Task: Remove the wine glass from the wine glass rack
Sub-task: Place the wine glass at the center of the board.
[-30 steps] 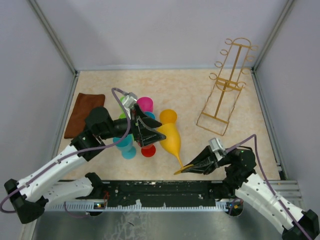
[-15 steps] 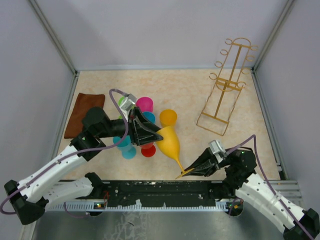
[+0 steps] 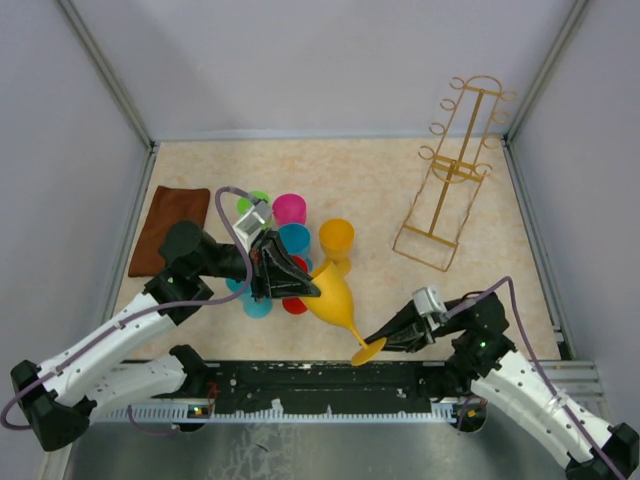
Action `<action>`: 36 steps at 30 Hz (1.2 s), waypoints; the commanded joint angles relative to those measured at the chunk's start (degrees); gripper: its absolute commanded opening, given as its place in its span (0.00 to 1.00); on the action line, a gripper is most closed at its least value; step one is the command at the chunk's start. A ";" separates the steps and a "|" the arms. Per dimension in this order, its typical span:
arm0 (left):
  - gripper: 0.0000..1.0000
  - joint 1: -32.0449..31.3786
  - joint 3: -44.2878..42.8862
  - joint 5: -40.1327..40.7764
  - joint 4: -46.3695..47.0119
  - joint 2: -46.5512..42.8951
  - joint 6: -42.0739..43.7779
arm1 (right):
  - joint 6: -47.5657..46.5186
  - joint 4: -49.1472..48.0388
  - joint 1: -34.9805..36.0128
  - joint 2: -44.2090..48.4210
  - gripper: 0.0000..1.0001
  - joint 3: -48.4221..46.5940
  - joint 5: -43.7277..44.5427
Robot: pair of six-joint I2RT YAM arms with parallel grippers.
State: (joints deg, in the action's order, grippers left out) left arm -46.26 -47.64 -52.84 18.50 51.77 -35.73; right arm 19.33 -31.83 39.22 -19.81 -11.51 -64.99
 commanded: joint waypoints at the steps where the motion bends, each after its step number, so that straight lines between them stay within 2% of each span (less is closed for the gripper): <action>1: 0.00 -0.93 -1.07 -0.03 -2.06 -0.09 3.24 | -1.94 6.21 -0.55 -0.66 0.06 -4.02 13.09; 12: 0.00 -0.93 -2.86 6.59 -8.68 -2.24 5.99 | -3.44 15.07 -0.48 -0.15 0.26 -7.83 15.92; 15: 0.00 -0.94 -4.08 11.24 -12.27 -3.94 6.61 | -1.94 14.12 -0.55 0.69 0.44 -8.09 16.29; 18: 0.00 -0.89 -3.08 12.54 -9.77 -7.25 5.44 | 1.23 10.68 -0.47 2.06 0.61 -7.81 16.17; 20: 0.00 -0.94 -3.32 13.76 -10.21 -8.06 5.21 | 3.38 8.00 -0.49 3.49 0.70 -7.33 16.09; 22: 0.00 -0.89 -5.13 15.50 -14.64 -7.60 6.79 | 4.81 5.76 -0.53 5.59 0.77 -6.77 15.71; 25: 0.00 -0.92 -7.18 20.33 -20.06 -7.15 9.77 | 3.94 6.65 -0.47 9.40 0.81 -6.92 16.04; 28: 0.00 -0.93 -8.06 29.47 -25.93 -7.71 12.17 | 0.63 14.24 -0.55 12.51 0.83 -9.88 19.55; 30: 0.00 -0.94 -7.49 32.12 -27.14 -7.71 13.29 | -2.23 20.46 -0.52 14.07 0.84 -13.51 23.65; 33: 0.00 -0.94 -6.05 29.98 -25.12 -6.55 12.81 | -5.15 28.31 -0.50 16.20 0.86 -16.84 32.73; 36: 0.00 -1.01 -5.15 25.93 -21.39 -4.64 11.42 | -8.30 33.30 -0.54 17.40 0.87 -17.97 37.06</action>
State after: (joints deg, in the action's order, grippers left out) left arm -47.79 -54.17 -28.45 -3.64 44.58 -26.44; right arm 16.45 -4.45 38.83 -4.86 -24.56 -36.47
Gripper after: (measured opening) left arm 0.022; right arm 0.862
